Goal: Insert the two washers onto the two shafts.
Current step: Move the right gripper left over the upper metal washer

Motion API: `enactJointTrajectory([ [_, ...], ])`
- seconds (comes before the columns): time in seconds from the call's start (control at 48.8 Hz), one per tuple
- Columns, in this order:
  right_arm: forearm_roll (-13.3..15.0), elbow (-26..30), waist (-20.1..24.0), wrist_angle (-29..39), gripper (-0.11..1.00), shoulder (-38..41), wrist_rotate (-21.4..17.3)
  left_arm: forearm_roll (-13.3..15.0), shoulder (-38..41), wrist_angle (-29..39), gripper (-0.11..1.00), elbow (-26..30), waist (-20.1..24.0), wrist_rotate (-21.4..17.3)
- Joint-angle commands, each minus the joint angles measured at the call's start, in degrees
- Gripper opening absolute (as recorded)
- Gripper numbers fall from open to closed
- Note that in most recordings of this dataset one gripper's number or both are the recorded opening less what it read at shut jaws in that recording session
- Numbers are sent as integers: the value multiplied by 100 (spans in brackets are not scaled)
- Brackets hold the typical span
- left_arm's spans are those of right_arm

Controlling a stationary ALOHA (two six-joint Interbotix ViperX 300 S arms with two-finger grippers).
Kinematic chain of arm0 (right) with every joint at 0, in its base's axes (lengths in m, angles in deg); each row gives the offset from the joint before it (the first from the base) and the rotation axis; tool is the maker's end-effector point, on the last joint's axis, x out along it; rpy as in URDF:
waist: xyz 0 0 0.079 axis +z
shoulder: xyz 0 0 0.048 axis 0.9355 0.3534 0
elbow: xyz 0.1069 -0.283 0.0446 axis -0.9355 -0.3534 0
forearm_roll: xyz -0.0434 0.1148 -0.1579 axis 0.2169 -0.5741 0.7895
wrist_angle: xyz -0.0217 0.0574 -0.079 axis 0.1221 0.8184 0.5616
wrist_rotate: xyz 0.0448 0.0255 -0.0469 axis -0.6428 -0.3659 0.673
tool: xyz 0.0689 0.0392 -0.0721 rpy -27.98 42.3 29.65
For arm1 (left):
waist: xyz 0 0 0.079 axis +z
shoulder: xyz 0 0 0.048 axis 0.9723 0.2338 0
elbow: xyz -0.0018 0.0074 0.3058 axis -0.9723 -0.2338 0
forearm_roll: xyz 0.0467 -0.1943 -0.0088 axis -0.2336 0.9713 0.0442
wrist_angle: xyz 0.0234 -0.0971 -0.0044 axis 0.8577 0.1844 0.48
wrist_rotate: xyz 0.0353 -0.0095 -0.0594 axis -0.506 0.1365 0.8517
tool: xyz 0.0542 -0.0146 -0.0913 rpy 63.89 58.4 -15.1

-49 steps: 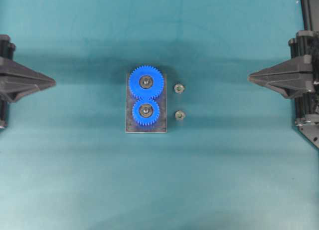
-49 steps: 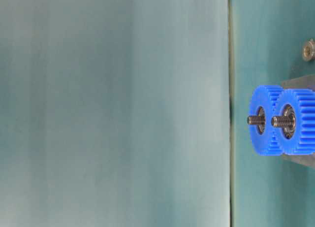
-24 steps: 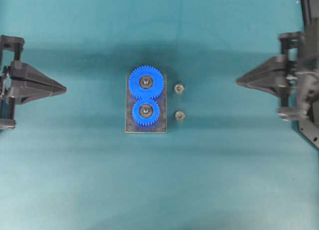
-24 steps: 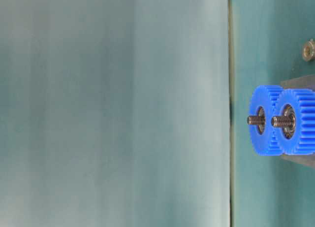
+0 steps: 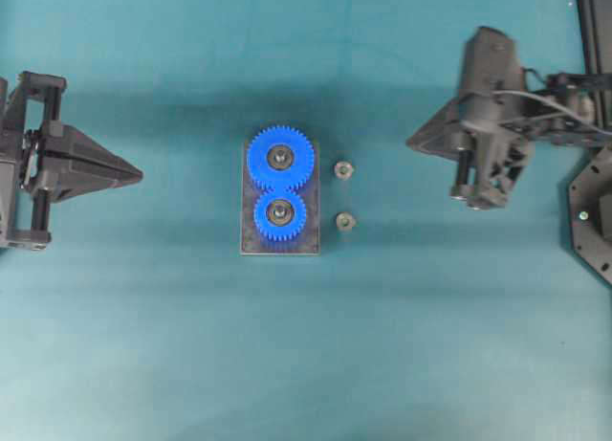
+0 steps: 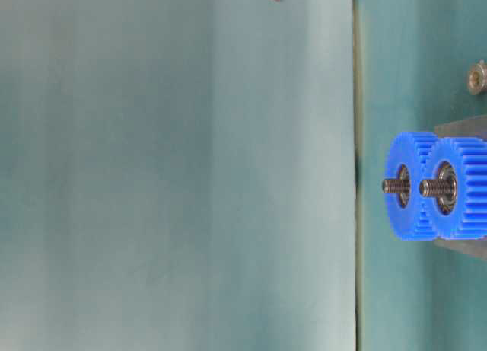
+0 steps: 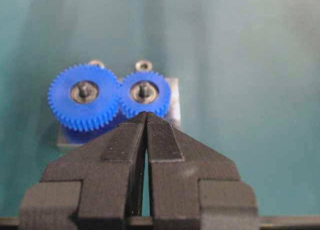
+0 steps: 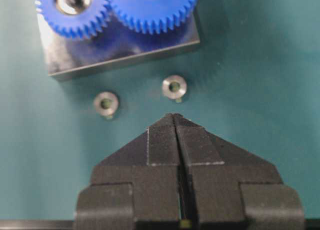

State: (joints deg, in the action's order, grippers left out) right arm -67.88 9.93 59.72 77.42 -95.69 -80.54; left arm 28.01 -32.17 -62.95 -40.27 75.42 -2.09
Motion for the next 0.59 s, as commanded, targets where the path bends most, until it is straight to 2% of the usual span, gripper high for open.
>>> enactJointTrajectory([
  [0.0, 9, 272, -44, -18, 0, 281, 0, -18, -9, -18, 1, 97, 0, -9],
  [0.102, 18, 448, -88, -53, 1, 659, 18, -9, -26, -18, 1, 79, 0, -9],
  [0.164, 35, 589, -123, -79, 6, 940, 26, -18, -26, -18, 1, 79, 0, -9],
  [0.266, 70, 747, -141, -149, 26, 1327, 26, -18, -53, -9, 1, 70, 9, -9],
  [0.451, 141, 809, -123, -466, 80, 1995, 53, -18, -158, -9, 1, 44, 0, -9],
  [0.492, 158, 809, -97, -527, 84, 2118, 79, -18, -193, -9, 1, 35, 0, -9],
  [0.574, 167, 835, -18, -642, 81, 2382, 202, -18, -264, 0, 1, 0, 0, -9],
])
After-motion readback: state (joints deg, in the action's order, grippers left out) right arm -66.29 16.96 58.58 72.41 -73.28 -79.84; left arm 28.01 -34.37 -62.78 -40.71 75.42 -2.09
